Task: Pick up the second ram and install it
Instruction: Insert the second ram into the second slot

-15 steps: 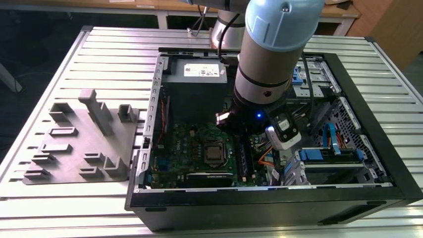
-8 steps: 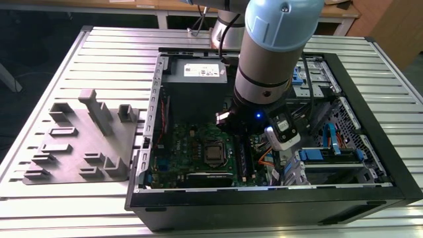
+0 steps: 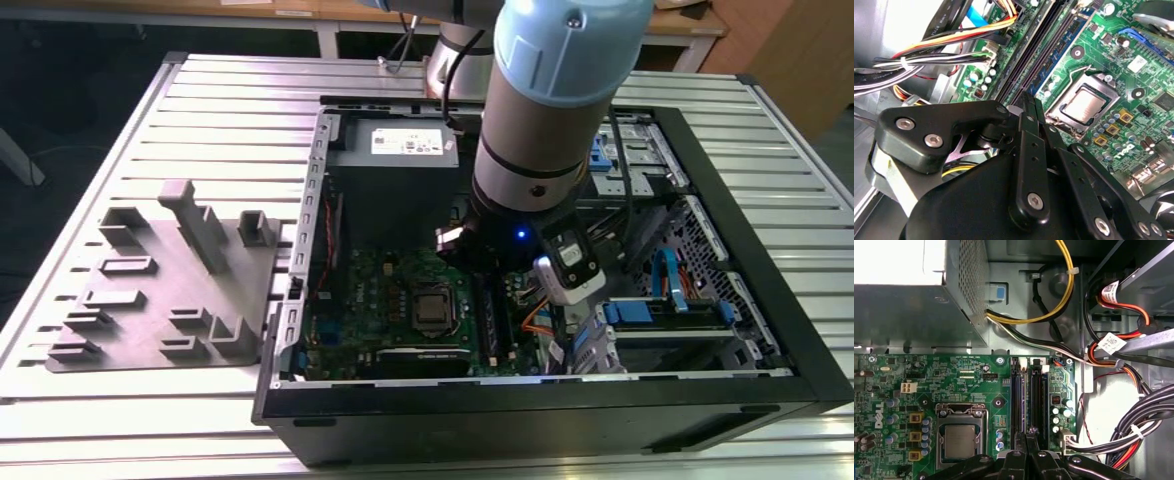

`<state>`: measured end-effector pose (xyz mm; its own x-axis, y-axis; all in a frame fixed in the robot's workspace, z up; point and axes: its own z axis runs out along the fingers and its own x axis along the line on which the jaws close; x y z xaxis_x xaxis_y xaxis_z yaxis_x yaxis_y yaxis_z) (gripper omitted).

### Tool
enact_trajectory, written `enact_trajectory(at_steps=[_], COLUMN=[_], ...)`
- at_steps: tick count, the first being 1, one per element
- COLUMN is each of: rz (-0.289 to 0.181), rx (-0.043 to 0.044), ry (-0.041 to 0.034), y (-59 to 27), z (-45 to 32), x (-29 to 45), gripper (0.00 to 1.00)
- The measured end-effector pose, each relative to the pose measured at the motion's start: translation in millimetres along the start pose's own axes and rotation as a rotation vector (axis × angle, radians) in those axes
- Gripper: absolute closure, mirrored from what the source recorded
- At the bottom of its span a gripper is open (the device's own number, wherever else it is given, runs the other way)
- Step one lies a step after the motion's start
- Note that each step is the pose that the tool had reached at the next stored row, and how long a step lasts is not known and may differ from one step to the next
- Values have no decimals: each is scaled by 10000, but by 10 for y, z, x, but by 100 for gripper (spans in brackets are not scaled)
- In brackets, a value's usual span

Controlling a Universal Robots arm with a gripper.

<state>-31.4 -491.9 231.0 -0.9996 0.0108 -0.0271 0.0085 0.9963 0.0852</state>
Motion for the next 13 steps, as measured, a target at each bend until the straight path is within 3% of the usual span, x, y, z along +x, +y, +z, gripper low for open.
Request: enact_trajectory(at_steps=[13], rz=[1], rx=[-62], ry=[1], y=[0], z=[0], x=[-7], gripper=[92])
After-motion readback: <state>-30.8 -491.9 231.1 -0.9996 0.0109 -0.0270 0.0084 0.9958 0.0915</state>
